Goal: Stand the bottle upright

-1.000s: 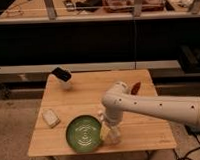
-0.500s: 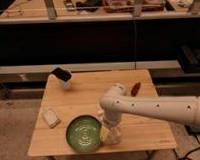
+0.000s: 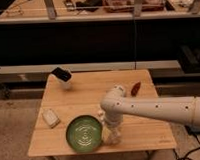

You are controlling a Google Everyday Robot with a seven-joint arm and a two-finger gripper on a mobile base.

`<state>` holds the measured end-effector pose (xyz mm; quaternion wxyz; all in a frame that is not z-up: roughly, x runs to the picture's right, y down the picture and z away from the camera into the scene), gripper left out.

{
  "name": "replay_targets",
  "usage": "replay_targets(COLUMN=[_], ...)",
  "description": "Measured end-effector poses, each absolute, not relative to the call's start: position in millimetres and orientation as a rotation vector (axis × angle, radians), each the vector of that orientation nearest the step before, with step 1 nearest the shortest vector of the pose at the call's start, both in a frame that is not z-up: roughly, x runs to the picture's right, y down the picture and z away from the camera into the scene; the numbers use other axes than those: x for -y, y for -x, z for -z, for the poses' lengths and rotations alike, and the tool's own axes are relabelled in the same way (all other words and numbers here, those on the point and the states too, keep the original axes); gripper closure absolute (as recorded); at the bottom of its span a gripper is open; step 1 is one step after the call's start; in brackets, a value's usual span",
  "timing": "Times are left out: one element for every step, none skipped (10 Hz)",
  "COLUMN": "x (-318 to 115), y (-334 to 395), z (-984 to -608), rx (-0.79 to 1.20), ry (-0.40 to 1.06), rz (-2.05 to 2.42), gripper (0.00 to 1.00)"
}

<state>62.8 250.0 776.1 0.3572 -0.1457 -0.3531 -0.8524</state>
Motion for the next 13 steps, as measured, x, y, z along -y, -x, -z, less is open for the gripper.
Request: replay_targets(x=[-254, -256, -256, -254, -249, -245, -241, -237, -232, -229, -225, -221, -217], y=[-62, -61, -61, -61, -58, -56, -53, -50, -44, -40, -35, -30, -28], z=[-781, -786, -789, -794, -798, -801, -804, -808, -812, -815, -818, -822, -824], rx=[0.914, 0.915, 0.913, 0.905, 0.898, 0.895, 0.892, 0.892, 0.896, 0.9, 0.905, 0.908, 0.908], ry=[0.377, 0.374, 0.371, 0.369, 0.363, 0.359, 0.353, 0.345, 0.334, 0.326, 0.317, 0.31, 0.309], rz=[2.193, 2.184, 2.178, 2.179, 2.18, 2.182, 2.184, 2.183, 2.179, 2.175, 2.169, 2.163, 2.159], gripper=[0.2, 0.2, 0.2, 0.2, 0.2, 0.2, 0.2, 0.2, 0.2, 0.2, 0.2, 0.2, 0.2])
